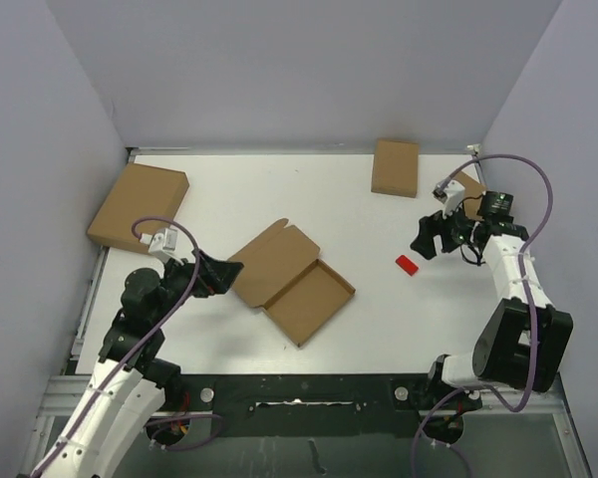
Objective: Fold the paper box
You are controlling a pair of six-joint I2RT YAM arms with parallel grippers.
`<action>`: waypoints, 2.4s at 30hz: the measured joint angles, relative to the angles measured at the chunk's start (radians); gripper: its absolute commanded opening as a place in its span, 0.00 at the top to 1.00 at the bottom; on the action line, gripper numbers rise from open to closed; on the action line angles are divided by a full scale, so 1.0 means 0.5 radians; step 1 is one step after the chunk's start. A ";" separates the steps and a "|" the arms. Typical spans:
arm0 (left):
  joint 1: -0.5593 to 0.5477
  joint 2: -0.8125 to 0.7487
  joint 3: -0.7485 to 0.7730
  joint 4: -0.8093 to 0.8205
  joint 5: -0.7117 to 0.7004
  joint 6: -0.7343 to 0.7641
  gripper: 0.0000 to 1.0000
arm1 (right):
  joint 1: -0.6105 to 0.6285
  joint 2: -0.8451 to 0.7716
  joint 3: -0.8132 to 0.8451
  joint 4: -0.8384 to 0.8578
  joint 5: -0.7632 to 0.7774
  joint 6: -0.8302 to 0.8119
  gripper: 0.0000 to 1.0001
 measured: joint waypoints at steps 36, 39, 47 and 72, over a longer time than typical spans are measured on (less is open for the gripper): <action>0.002 -0.582 -0.358 -0.702 0.001 -0.769 0.02 | 0.365 0.706 0.043 -0.103 0.816 -0.159 0.86; 0.003 -0.620 -0.359 -0.746 0.004 -0.815 0.02 | 0.354 0.705 0.043 -0.108 0.769 -0.158 0.93; 0.003 -0.655 -0.359 -0.750 0.034 -0.873 0.02 | 0.275 0.346 0.043 -0.241 0.438 -0.225 1.00; 0.012 -0.440 -0.558 -0.222 0.063 -0.726 0.20 | 1.839 0.668 0.277 -0.370 0.333 -0.794 0.95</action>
